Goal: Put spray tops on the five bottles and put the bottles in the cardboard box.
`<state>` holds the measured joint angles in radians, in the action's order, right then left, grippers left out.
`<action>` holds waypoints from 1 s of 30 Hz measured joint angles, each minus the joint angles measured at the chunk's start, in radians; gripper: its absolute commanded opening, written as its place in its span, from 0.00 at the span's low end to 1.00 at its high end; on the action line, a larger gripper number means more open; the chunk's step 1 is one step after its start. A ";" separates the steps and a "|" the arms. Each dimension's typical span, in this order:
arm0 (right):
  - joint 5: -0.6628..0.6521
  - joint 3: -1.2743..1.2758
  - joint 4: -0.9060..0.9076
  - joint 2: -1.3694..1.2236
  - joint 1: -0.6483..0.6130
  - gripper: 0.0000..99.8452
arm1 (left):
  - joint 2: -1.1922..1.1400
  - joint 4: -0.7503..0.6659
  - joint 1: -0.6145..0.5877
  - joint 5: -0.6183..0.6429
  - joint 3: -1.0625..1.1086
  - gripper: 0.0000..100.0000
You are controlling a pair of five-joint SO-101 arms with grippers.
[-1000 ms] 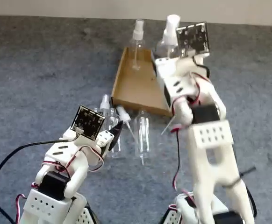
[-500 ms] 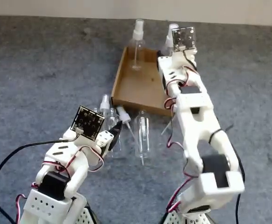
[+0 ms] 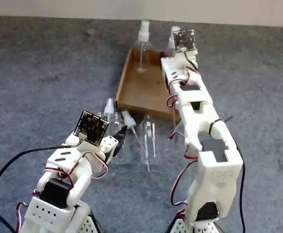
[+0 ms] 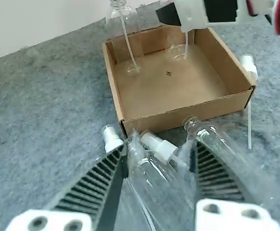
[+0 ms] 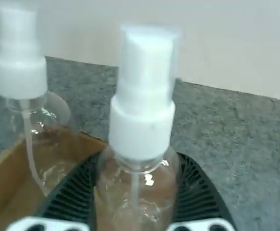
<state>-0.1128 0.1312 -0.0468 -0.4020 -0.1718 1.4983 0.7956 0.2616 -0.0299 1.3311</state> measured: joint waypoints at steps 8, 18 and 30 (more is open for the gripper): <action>0.000 -0.018 0.000 -0.020 0.000 0.01 | 0.000 0.000 0.000 0.000 0.000 0.16; 0.000 -0.018 0.000 -0.020 0.000 0.08 | 0.000 0.000 0.000 0.000 0.000 0.16; 0.000 -0.018 0.000 -0.020 -0.011 0.11 | 0.000 0.000 0.000 0.000 0.000 0.16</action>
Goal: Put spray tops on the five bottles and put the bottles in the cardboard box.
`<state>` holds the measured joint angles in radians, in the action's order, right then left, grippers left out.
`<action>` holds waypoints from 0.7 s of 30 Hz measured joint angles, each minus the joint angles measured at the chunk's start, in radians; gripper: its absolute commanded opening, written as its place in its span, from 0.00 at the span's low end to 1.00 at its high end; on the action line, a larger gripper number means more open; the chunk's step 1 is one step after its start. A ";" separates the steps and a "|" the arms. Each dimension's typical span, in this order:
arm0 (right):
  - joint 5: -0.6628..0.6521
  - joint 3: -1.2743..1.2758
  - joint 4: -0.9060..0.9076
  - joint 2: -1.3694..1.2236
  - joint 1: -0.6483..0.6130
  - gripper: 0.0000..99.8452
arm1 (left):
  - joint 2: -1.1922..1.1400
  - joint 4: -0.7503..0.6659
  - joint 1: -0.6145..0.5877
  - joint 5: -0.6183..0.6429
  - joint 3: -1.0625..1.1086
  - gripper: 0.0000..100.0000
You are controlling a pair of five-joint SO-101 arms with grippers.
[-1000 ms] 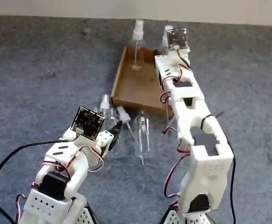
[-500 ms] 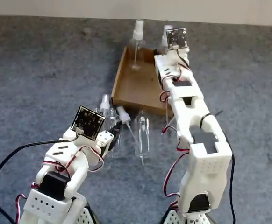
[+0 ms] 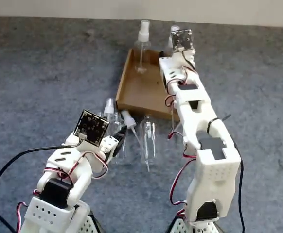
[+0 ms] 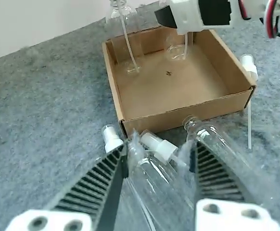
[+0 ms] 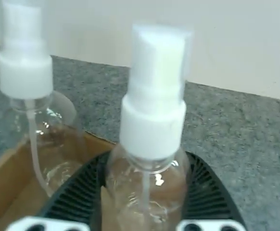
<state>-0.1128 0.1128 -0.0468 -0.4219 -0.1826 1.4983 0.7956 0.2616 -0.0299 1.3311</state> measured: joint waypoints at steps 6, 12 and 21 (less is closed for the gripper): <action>0.000 0.000 0.000 0.000 -0.002 0.11 | 0.000 0.000 0.000 0.000 0.000 0.16; 0.000 0.000 0.000 0.000 -0.002 0.17 | 0.000 0.000 0.000 0.000 0.000 0.16; 0.000 0.000 0.000 0.000 -0.002 0.22 | 0.000 0.000 0.000 0.000 0.000 0.16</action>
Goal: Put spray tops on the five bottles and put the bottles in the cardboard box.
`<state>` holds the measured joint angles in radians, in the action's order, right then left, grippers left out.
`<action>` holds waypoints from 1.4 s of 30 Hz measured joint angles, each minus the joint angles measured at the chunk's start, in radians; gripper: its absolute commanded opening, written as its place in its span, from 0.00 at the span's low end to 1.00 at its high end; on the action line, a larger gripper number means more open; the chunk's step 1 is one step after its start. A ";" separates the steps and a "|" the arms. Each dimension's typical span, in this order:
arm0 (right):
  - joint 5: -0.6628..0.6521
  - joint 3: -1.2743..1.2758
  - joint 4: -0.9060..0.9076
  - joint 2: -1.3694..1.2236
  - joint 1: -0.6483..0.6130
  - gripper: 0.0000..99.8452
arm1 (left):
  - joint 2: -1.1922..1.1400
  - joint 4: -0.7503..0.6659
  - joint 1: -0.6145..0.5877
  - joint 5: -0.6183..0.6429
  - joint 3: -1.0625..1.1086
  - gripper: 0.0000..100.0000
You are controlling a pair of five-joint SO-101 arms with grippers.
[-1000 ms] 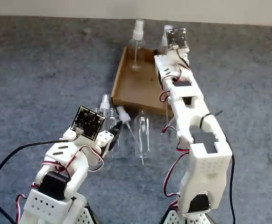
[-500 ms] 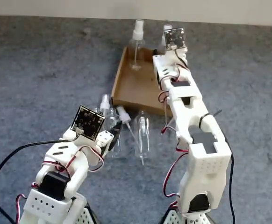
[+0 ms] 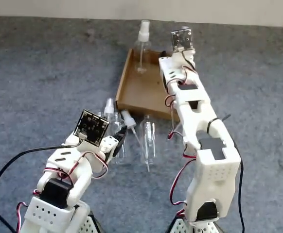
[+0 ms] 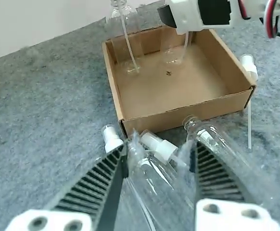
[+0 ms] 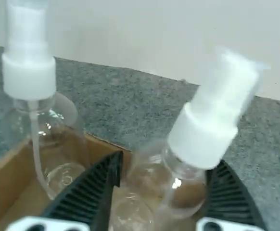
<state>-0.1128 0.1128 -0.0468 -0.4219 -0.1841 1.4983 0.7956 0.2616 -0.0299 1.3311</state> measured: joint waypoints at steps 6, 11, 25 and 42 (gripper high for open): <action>-0.003 0.000 0.000 0.000 0.000 0.22 | 0.000 0.000 0.000 0.000 0.000 0.16; -0.006 0.000 0.000 0.000 0.000 0.22 | 0.000 0.000 0.000 0.000 0.000 0.16; -0.006 -0.002 0.000 0.000 0.000 0.22 | 0.000 0.000 0.000 0.000 0.000 0.16; -0.074 -0.002 0.000 0.000 0.000 0.22 | 0.000 0.000 0.000 0.000 0.000 0.16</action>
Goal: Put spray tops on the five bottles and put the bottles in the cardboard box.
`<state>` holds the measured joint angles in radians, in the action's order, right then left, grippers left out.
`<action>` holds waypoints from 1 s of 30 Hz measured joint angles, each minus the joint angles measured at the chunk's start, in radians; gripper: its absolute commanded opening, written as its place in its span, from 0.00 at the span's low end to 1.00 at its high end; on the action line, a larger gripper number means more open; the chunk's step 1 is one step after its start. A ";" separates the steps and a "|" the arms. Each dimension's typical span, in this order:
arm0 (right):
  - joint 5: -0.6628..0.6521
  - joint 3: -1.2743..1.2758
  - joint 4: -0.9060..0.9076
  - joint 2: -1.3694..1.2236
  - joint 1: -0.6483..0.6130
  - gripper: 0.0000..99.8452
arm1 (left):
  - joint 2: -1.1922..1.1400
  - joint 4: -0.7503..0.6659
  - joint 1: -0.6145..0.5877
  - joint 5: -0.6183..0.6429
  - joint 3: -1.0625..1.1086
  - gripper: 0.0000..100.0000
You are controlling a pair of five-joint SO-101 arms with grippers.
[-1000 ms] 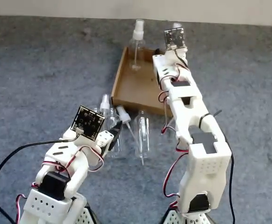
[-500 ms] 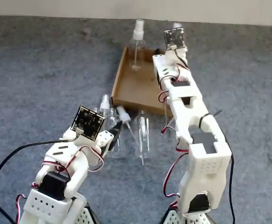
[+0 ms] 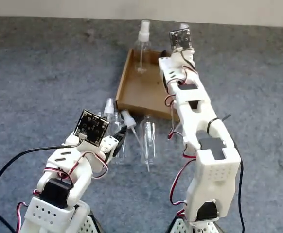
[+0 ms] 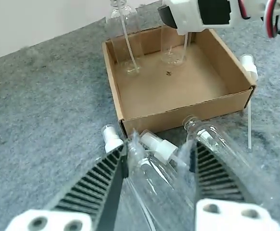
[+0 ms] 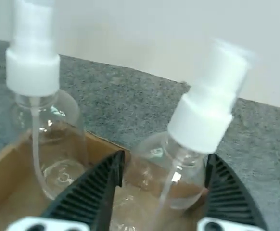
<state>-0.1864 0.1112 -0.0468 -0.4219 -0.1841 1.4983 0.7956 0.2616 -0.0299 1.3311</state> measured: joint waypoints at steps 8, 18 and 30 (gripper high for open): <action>-0.032 0.058 -0.002 0.041 -0.012 0.22 | 0.000 0.000 0.000 0.000 0.000 0.16; -0.032 0.058 -0.002 0.041 -0.012 0.22 | 0.000 0.000 0.000 0.000 0.000 0.16; -0.040 0.006 0.147 0.052 -0.018 0.22 | 0.000 0.000 0.000 0.000 0.000 0.16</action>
<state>-0.2263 0.1174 0.1005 -0.3698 -0.2025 1.4983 0.7956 0.2616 -0.0299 1.3311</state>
